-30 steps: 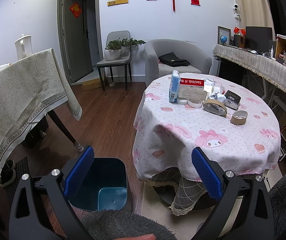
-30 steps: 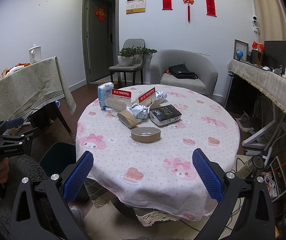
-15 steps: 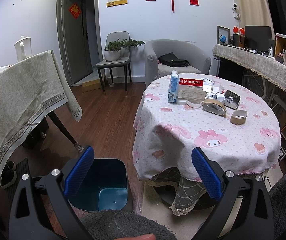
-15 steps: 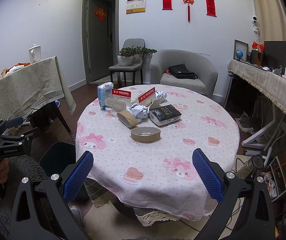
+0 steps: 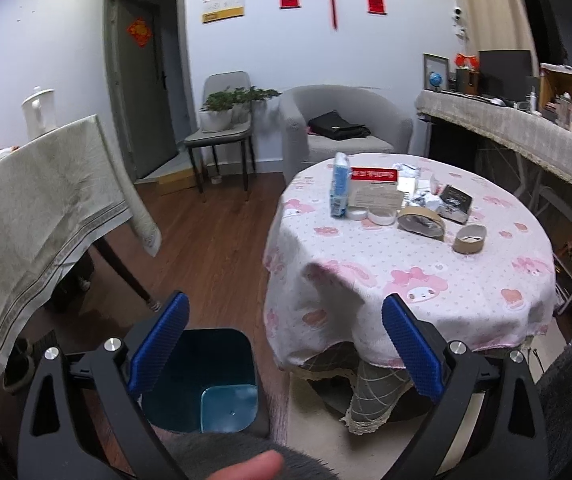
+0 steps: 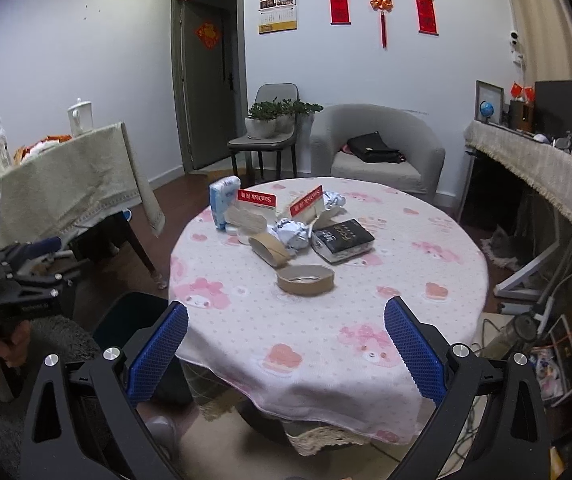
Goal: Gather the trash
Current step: 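Grasp the blue-white tissue pack with the left gripper while the right grasps the tape ring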
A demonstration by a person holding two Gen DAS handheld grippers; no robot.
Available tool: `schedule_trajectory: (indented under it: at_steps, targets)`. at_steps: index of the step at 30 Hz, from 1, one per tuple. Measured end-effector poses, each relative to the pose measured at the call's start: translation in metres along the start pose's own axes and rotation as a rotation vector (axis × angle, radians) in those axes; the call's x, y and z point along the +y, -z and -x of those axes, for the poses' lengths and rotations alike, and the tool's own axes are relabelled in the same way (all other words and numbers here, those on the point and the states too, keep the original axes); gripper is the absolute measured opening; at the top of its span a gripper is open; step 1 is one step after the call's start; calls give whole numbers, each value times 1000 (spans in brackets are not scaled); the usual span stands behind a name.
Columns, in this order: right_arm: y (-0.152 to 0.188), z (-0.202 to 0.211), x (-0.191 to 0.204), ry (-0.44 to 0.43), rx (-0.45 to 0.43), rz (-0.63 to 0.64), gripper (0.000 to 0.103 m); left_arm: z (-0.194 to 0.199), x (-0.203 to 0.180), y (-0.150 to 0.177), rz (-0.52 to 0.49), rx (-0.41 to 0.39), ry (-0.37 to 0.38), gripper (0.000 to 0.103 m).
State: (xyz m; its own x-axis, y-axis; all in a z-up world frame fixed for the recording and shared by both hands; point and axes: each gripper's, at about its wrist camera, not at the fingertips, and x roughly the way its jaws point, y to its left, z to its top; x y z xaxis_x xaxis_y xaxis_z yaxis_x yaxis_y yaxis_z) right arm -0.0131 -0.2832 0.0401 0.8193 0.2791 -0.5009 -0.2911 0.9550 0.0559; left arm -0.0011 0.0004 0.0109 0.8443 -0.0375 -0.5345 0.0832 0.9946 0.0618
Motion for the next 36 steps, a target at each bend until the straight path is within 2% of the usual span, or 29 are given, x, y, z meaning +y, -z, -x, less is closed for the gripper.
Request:
schedule_trajectory:
  at_steps: [5,7,9,15,22,28,31,36]
  targets:
    - [-7,-14,1,8,16,-8,91,-6,0,-11,8,-20,55,97]
    - [-11,-21,1,6,22,-10,91,-11,-1,-16,6,-27,75,94]
    - [-16,-29,-1,-6,30,-14,91,-18,-1,-24,5,-22,106,86]
    - [-26,-56,-8,-17,60,-16,87,-40,-8,-48,-26,-27,163,80]
    - [-23,-91,-19,-35,132,-60,82,-71,-22,-70,-76,-11,209,67]
    - [-25,-114,-18,-32,169,-47,80,-107,-28,-86,-93,6,218,65]
    - [-22,-124,-23,-18,189,-60,75,-126,-31,-92,-93,19,228,60]
    - [-16,-136,-24,-27,222,-66,75,-152,-32,-100,-88,40,241,59]
